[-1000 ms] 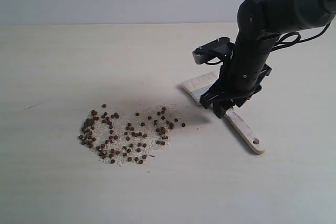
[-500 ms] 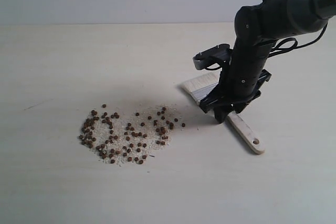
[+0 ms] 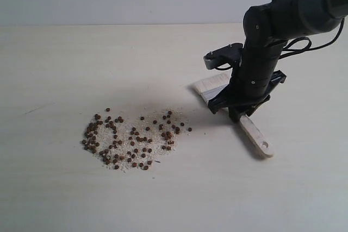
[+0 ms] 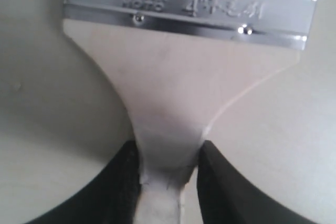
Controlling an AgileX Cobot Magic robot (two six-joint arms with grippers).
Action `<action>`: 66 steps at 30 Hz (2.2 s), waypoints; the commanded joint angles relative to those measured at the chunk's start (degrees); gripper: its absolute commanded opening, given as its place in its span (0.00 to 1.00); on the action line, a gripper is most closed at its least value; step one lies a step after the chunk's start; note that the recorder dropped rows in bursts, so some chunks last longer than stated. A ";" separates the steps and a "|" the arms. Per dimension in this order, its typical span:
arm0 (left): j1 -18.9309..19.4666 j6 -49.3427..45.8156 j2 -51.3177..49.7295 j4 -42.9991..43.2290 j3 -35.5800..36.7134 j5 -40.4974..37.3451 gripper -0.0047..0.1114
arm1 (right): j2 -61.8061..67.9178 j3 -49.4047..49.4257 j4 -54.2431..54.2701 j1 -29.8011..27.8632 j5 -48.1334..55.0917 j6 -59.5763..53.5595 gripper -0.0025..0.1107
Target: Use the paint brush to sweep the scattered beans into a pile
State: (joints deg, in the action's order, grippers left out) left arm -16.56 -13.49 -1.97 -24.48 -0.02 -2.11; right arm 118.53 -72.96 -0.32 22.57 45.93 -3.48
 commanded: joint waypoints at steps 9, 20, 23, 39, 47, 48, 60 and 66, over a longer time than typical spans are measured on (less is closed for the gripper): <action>0.24 -0.08 0.36 0.19 0.02 -0.11 0.04 | -9.44 -0.14 -1.57 -0.03 2.76 -2.89 0.02; 0.24 -0.08 0.36 0.19 0.02 -0.11 0.04 | -12.27 -10.55 15.52 0.11 24.04 -22.65 0.02; 0.24 -0.08 0.34 0.19 0.02 8.90 0.04 | -12.51 -14.09 17.95 0.11 24.04 -23.43 0.02; 0.24 9.18 -12.86 25.56 -9.55 39.67 0.10 | 1.05 -28.97 21.76 0.11 24.04 -27.38 0.02; 0.24 4.12 -46.04 56.58 -26.83 39.67 0.55 | -0.47 -31.98 22.31 0.11 24.04 -28.05 0.02; 0.24 2.90 -50.64 61.82 -28.77 39.99 0.60 | -0.76 -31.98 22.51 0.11 24.04 -28.05 0.02; -8.71 -34.59 -92.23 80.31 -51.51 35.61 0.68 | -2.08 -31.98 25.28 0.11 24.04 -29.40 0.02; -13.10 -46.26 -97.02 75.28 -52.15 37.07 0.68 | -2.08 -31.98 26.72 0.11 24.04 -29.40 0.02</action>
State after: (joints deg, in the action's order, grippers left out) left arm -28.72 -58.58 -98.26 52.53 -51.20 34.18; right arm 117.25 -104.19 25.26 22.57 70.23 -32.30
